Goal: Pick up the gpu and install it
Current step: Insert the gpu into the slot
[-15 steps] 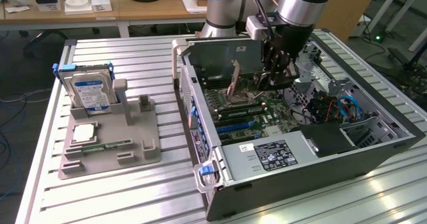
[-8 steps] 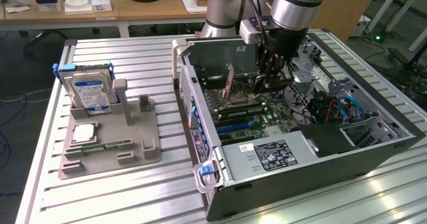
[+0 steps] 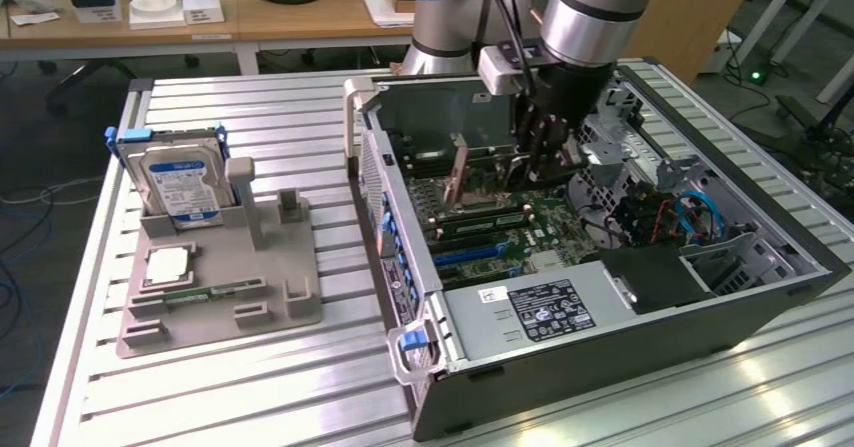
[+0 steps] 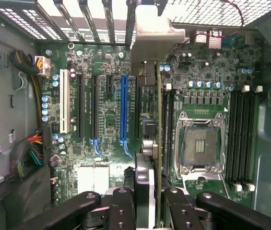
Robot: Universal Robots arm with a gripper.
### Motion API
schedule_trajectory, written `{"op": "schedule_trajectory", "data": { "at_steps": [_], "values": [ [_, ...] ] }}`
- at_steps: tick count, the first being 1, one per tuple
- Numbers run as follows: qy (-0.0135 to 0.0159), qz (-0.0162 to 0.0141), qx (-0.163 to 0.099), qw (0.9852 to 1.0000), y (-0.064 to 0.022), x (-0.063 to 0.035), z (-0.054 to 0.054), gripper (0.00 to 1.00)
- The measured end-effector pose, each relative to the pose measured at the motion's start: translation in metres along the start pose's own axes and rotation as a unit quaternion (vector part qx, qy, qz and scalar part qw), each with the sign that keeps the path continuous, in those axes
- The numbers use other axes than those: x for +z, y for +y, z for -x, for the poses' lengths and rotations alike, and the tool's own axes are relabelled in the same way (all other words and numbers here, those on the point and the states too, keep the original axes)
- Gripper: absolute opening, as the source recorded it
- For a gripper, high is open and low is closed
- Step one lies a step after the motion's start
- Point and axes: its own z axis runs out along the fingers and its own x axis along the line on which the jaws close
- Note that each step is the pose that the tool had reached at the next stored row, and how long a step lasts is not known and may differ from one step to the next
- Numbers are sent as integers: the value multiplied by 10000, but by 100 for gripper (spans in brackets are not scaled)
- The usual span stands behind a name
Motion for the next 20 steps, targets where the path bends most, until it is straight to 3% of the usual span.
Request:
{"op": "schedule_trajectory", "data": {
  "at_steps": [4, 10, 14, 20],
  "values": [
    [4, 1, -7, 10000, 77, 24, -4, 28],
    [5, 1, -13, 10000, 123, 41, -55, 28],
    [10, 0, 12, 10000, 188, 103, -59, 28],
    [18, -6, 95, 10000, 220, 156, -76, 28]
  ]
}}
